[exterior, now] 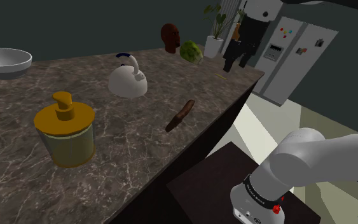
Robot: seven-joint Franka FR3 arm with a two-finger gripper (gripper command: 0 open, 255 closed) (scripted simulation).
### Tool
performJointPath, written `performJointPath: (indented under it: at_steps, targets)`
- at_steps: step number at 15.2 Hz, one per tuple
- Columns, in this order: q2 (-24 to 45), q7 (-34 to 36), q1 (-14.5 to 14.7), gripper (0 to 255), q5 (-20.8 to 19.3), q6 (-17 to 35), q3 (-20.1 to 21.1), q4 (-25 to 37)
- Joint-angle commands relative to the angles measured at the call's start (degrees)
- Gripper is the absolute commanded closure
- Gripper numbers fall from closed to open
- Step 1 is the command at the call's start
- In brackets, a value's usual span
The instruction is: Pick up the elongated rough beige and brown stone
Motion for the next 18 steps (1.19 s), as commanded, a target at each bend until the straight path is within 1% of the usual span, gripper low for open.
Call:
performJointPath:
  at_steps: [1, 6, 10, 14, 18]
  targets:
    - [0.0, 0.0, 0.0, 0, 0.0, 0.0, 0.0, 0.0]
    - [-2.33, 15.41, -2.98, 0, 7.18, 9.79, 3.21, -10.18]
    - [-2.28, 27.32, -4.86, 0, 13.38, 19.1, 6.81, -17.03]
    - [0.19, 38.88, -6.31, 0, 19.93, 29.92, 11.33, -22.3]
    - [5.65, 50.04, -7.72, 0, 26.54, 42.27, 16.71, -25.52]
